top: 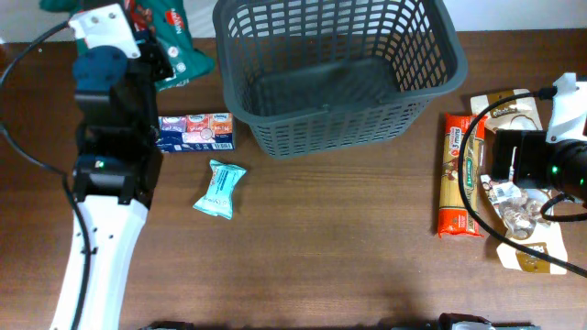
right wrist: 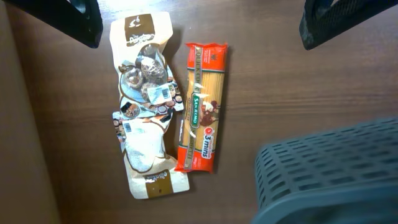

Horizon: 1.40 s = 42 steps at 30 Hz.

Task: Pack container
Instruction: 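Carry the green pouch up and right toward the grey basket, then lower the pouch into the basket and open the left gripper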

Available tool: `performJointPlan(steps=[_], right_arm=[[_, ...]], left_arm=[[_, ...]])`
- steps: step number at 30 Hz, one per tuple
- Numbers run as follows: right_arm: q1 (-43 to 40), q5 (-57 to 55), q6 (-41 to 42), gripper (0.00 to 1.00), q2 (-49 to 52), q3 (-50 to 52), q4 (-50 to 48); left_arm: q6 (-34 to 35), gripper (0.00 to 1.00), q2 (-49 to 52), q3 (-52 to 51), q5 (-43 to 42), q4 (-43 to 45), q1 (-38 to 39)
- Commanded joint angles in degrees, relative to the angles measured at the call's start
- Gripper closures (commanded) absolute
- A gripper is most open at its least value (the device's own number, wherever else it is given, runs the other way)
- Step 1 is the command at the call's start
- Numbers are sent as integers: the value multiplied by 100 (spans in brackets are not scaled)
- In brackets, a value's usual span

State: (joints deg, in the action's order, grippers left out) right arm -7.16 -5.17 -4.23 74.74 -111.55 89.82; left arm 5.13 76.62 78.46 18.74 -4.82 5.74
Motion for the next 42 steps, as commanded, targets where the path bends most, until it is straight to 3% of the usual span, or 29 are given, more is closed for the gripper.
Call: performJointPlan(steps=[1, 14, 42], right_arm=[[-37, -111, 63, 1, -33, -96, 0], [-37, -111, 63, 1, -33, -96, 0], [-37, -111, 63, 1, -33, -96, 0]], left_arm=[[-92, 98, -55, 153, 59, 481, 192], [-92, 98, -2, 153, 59, 968, 1108], [-92, 98, 1268, 153, 57, 1572, 2632]])
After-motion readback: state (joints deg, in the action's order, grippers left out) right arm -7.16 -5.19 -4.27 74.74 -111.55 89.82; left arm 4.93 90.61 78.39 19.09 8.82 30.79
